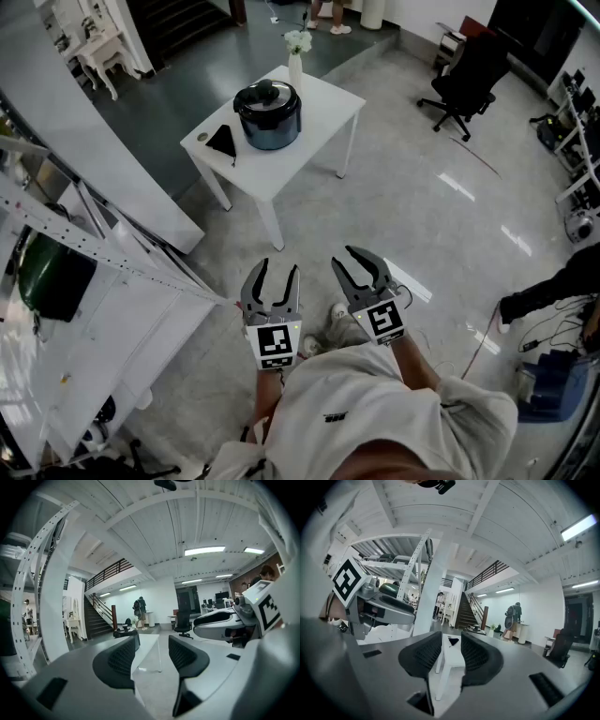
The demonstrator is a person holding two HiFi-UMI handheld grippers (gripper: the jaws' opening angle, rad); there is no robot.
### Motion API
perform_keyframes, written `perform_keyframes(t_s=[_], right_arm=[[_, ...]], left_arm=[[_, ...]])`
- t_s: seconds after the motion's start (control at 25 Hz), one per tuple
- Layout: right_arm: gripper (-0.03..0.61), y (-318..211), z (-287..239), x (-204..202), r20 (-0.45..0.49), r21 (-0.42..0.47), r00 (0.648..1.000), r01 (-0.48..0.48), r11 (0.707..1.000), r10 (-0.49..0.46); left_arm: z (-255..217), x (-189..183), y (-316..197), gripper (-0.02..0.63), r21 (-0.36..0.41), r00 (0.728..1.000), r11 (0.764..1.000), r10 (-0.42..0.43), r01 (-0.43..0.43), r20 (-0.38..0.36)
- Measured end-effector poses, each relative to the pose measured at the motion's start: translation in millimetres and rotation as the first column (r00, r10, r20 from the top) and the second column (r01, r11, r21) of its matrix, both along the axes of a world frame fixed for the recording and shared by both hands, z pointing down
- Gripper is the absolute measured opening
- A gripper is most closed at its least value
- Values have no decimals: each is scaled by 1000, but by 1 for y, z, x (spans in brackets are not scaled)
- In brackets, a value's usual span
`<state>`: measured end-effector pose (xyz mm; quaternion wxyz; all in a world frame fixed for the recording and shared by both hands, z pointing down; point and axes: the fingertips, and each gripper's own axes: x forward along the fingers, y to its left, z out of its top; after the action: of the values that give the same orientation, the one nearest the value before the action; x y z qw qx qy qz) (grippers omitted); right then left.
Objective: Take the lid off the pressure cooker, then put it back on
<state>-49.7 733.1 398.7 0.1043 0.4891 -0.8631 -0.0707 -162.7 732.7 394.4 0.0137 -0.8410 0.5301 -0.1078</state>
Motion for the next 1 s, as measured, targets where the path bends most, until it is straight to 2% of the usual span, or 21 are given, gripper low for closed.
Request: perform_keyframes(t_s=[0.2,0.48,0.64,1.0], right_arm=[[126,-17,7,-2,22,-83,1000,2,997,-1],[126,-72,16,8,13,-48,999,38,998,-37],[126,-104,14,10,36,-96,999,41,995,-38],[126,-185,15,31,30,-95,997,68,993,-66]], left_arm=[[9,5,-24,237,-11,1000,1000,2,-2,7],[14,16,-75,235,-21,1000,1000,-4,5,14],[19,22,-108,235,-30,1000,999,-15,15,11],[20,37,-182,233,-55,999,997,-50,51,19]])
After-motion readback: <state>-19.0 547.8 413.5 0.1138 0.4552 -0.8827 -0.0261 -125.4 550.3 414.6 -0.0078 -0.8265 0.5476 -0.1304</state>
